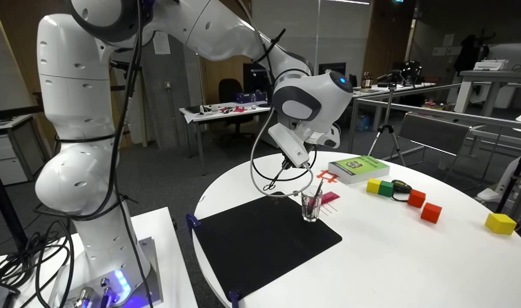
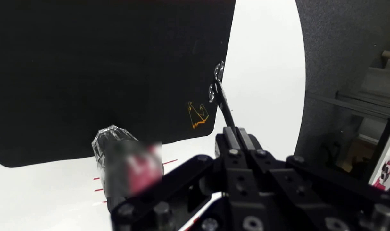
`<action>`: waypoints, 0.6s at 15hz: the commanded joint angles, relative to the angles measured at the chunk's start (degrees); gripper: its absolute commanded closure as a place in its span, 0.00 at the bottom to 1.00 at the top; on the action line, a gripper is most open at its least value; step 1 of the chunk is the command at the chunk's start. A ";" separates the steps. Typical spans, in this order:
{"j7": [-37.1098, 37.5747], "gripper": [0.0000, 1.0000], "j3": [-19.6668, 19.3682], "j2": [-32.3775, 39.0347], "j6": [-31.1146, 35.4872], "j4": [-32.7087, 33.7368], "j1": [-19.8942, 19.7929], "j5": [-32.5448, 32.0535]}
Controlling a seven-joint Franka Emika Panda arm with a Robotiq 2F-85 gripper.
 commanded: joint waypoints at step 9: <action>-2.18 0.99 1.13 2.76 -2.20 0.31 -2.31 2.95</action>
